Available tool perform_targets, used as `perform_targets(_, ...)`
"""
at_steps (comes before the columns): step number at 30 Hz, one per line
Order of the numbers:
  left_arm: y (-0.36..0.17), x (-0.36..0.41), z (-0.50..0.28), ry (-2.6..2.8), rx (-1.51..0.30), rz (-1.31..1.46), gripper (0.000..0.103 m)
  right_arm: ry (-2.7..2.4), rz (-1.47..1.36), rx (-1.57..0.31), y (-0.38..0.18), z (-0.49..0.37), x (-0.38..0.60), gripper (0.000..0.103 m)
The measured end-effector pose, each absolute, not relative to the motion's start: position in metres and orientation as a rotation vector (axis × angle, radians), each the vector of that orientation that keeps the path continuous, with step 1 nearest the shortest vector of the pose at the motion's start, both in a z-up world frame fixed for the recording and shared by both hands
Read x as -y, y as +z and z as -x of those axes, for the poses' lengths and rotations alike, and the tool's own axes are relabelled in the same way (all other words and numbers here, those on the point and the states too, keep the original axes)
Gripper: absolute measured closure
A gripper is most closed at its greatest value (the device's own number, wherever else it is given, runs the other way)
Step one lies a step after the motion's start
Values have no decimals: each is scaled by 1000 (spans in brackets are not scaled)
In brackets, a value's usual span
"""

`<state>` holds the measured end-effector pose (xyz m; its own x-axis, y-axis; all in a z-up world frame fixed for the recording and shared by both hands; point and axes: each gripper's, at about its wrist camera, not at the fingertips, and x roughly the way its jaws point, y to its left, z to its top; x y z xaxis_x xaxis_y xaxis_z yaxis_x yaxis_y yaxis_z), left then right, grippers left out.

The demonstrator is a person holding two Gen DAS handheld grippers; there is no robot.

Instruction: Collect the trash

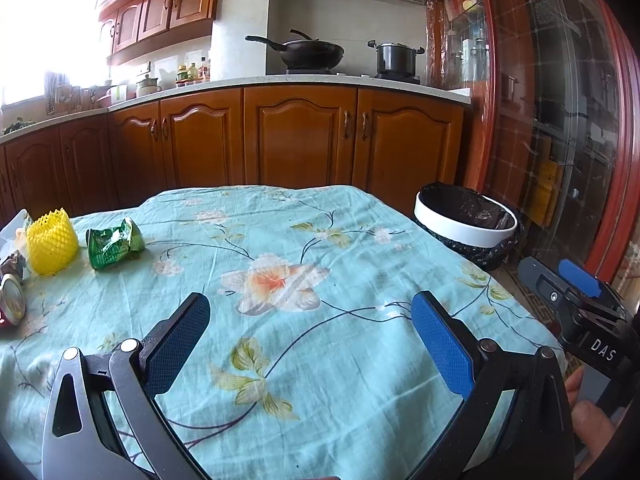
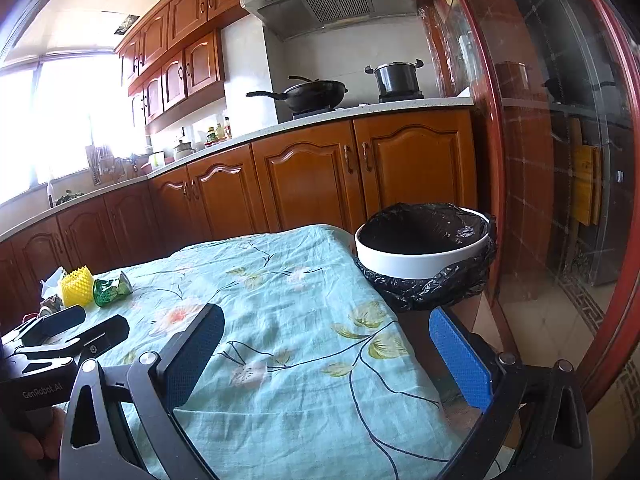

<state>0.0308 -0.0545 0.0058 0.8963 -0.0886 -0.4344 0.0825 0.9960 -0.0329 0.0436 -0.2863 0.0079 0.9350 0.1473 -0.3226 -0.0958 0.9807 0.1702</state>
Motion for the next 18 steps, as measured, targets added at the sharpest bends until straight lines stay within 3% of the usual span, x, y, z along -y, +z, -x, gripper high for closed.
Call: perform_targets(18, 8, 57, -25, -85, -433, -4, 0, 132, -159, -340, 9, -41, 285, 0)
